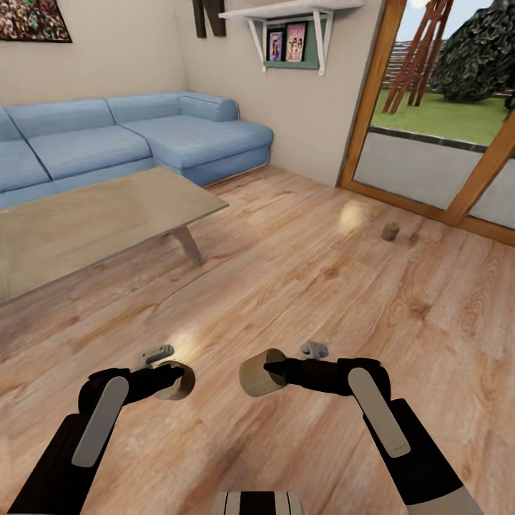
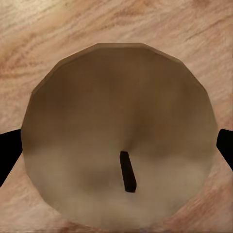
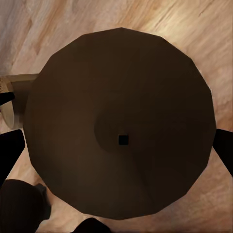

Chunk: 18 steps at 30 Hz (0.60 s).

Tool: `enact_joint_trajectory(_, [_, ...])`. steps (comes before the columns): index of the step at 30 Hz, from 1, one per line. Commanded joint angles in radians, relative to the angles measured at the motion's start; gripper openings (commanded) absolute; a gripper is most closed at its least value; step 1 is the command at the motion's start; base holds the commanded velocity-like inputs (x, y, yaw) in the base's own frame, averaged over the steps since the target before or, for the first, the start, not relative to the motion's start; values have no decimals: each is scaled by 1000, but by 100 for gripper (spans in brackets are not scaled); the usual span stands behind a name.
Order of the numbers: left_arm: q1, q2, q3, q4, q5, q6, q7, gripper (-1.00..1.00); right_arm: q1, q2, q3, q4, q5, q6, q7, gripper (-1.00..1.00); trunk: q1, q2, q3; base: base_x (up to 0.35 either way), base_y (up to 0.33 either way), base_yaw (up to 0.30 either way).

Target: Place each of the two pumpkins and all three candles from the living room inside a cabinet in the living room (use any cabinet), then make sure every cabinet is closed, and position the cauldron so it is next to a table in the living room.

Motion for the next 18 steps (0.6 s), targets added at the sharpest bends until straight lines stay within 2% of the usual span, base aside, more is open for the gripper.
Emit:
enact_joint_trajectory(1, [-1, 0, -2, -1, 12, 1, 10, -100, 0, -1, 1, -2, -16, 1, -11, -100, -1, 0, 3, -310, 0, 146])
enact_joint_trajectory(10, [-1, 0, -3, -1, 12, 2, 10, -100, 0, -1, 1, -4, -16, 1, -11, -100, -5, 2, 38, -301, 0, 67])
enact_joint_trajectory(15, [-1, -1, -3, -1, 12, 2, 10, -100, 0, -1, 2, -4, -16, 1, -11, -100, -7, 3, 57, -46, 0, 264])
enact_joint_trajectory(18, [-2, -1, -16, 0, 12, 2, 10, -100, 0, -1, 2, -4, -16, 1, -11, -100, -9, 4, 69, -7, 0, 288])
